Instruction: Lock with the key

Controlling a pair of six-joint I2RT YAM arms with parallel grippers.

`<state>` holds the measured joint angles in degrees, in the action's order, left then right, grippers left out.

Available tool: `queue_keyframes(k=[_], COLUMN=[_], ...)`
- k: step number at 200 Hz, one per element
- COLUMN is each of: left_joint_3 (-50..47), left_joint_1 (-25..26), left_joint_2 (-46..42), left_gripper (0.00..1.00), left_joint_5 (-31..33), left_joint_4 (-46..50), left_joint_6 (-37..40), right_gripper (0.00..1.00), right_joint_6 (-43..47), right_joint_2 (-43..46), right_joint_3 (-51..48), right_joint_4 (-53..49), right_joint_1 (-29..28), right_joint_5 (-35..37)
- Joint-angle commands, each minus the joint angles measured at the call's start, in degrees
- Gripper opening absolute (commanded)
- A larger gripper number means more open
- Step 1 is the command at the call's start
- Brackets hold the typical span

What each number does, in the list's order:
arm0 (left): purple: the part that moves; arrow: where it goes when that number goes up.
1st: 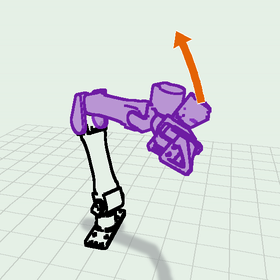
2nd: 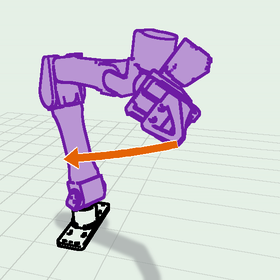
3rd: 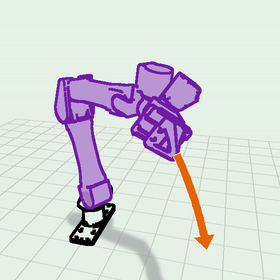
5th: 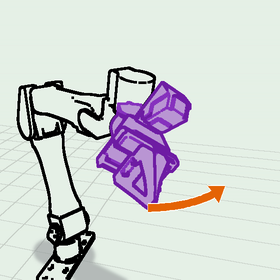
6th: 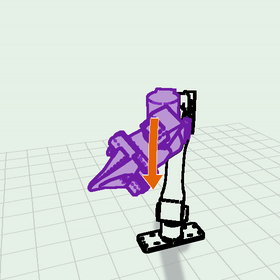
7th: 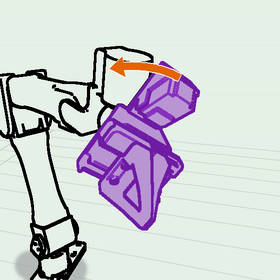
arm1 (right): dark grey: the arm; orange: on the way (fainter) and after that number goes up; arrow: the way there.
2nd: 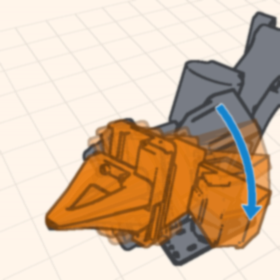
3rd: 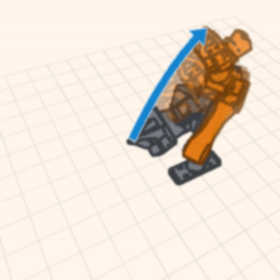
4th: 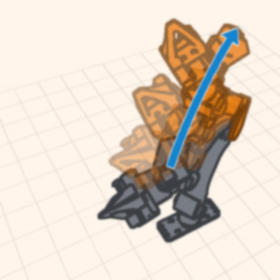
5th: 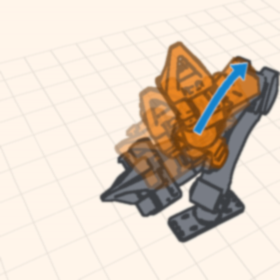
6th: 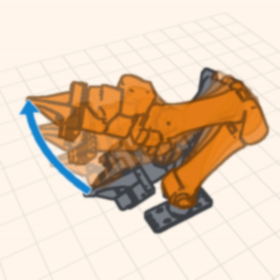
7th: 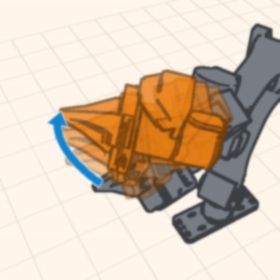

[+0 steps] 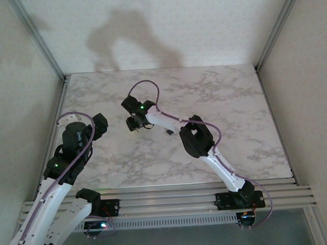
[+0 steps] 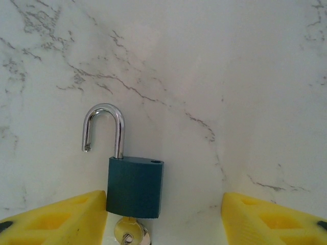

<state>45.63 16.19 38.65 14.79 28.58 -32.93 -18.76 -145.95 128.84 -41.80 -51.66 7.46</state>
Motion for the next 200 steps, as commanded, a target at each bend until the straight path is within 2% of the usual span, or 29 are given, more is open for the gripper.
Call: queue_keyframes(k=[1, 90, 200], left_joint_3=[-0.93, -1.11, -1.15], left_joint_1=[-0.82, -1.77, -1.76], left_joint_2=[-0.36, 0.02, 0.54], left_gripper=[0.99, 1.00, 0.99], left_joint_5=[-0.61, -1.56, -2.09], left_joint_4=[-0.50, -0.72, -0.80], left_joint_6=[1.17, 1.37, 1.54], right_gripper=[0.60, 0.55, 0.28], right_joint_6=[0.45, 0.92, 1.02], right_joint_2=[-2.22, -4.32, -2.13], right_joint_3=[1.67, 2.71, -1.81], right_joint_4=[-0.49, 1.02, 1.77], right_joint_1=[-1.21, -3.47, -3.53], right_joint_5=[1.46, 2.73, 3.33])
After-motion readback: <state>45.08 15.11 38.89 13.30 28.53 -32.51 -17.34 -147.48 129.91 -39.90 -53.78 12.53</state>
